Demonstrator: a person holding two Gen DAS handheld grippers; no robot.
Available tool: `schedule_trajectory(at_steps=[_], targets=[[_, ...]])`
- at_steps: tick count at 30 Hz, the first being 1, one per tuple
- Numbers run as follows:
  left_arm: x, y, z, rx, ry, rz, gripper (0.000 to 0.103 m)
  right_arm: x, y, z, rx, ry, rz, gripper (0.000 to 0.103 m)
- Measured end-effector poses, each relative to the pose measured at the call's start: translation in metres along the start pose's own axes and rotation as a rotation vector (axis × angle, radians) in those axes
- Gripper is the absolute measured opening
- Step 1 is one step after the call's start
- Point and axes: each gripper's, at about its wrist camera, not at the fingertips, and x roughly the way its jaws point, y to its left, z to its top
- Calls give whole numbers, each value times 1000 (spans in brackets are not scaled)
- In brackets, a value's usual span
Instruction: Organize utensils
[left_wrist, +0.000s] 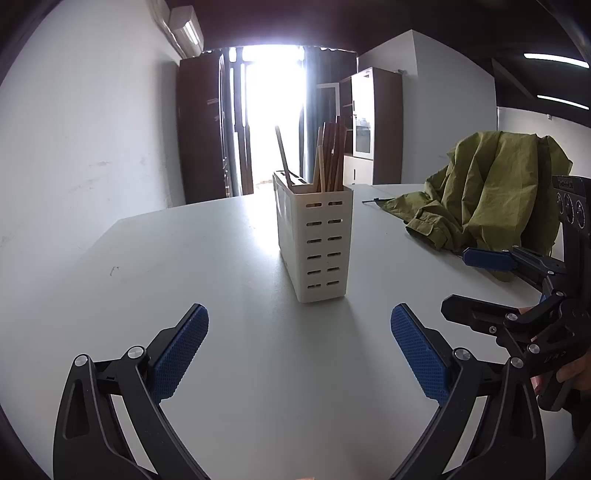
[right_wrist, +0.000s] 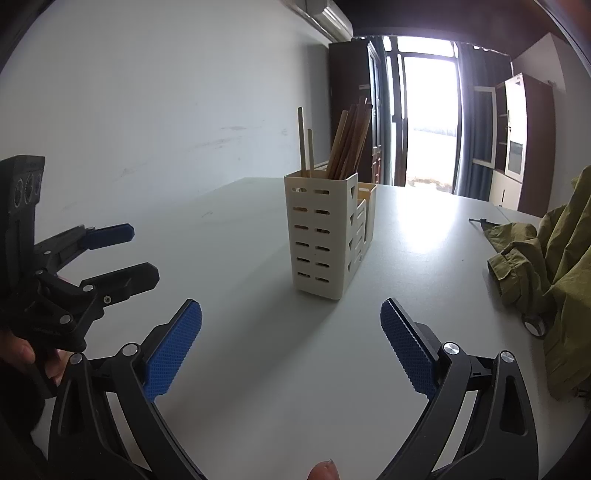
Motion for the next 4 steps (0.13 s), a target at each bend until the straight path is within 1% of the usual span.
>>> schedule_trajectory(at_steps=[4], targets=[[0, -3, -1, 12, 4, 8, 97, 0, -1, 0, 0, 0, -4, 98]])
